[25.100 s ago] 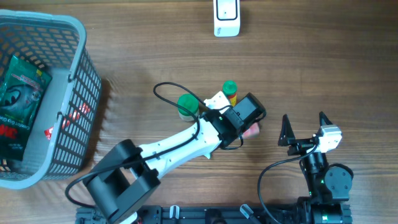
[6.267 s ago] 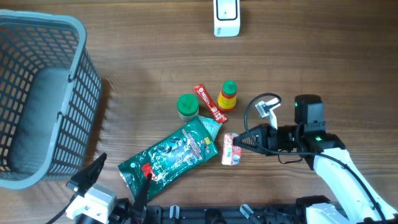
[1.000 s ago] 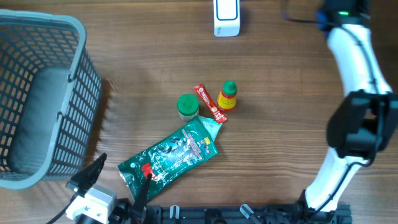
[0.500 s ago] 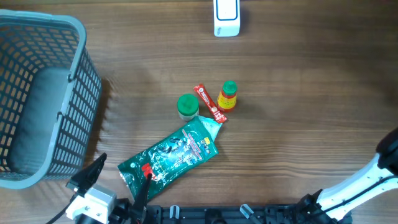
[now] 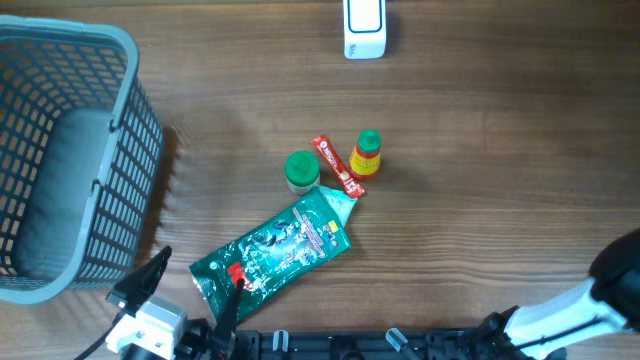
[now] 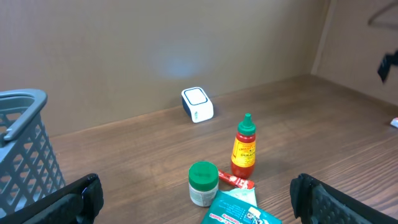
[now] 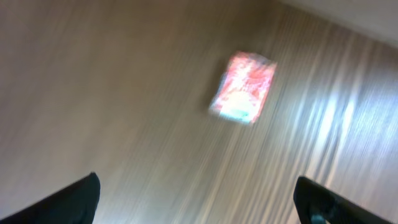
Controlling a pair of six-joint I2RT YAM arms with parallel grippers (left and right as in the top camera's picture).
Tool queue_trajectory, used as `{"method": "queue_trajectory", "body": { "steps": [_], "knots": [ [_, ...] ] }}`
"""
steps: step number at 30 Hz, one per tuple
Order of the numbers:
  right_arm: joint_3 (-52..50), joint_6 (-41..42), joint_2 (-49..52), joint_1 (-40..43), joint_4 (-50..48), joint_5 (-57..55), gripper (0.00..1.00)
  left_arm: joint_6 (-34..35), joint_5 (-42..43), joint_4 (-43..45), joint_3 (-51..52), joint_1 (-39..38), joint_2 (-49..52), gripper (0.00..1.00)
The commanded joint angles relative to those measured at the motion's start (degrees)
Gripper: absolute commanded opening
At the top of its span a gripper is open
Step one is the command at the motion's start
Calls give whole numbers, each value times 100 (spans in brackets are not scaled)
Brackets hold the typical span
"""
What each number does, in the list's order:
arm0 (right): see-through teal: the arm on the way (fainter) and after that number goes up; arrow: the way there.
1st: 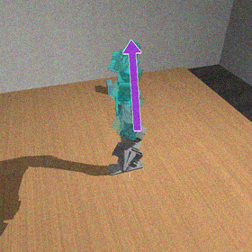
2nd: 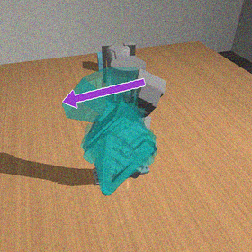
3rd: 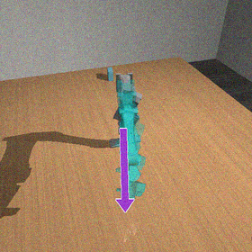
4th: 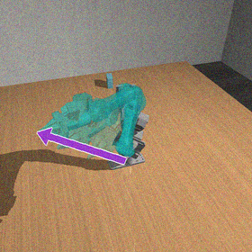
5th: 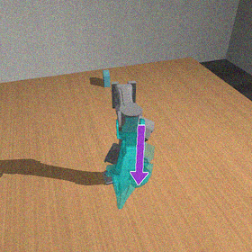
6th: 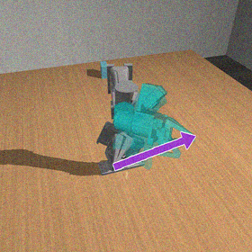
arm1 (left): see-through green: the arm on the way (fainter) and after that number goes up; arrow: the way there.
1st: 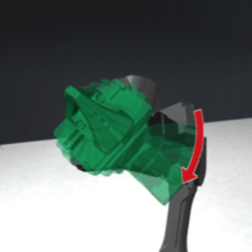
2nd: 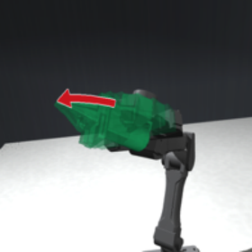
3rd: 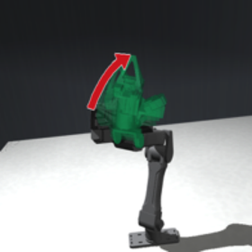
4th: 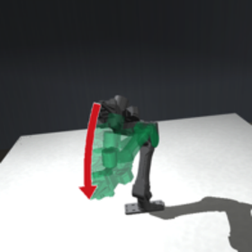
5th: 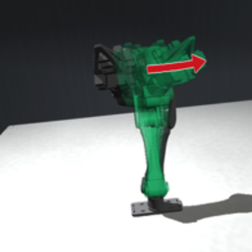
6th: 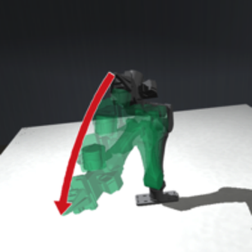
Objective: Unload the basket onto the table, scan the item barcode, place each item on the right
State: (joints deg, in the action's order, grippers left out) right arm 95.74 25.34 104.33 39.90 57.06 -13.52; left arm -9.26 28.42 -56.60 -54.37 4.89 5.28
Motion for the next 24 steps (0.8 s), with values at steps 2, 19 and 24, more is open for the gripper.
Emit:
{"method": "queue_trajectory", "body": {
  "steps": [2,19,24],
  "knots": [
    [20,1355,-754,-1097,798,1248,100,52,46,11,4,-11,-39,100],
    [17,2404,-769,-3987,2114,2208,100,52,46,11,4,-11,-39,100],
    [17,2485,-769,-4006,2179,2848,99,55,46,11,4,-11,-39,100]
  ]
}}
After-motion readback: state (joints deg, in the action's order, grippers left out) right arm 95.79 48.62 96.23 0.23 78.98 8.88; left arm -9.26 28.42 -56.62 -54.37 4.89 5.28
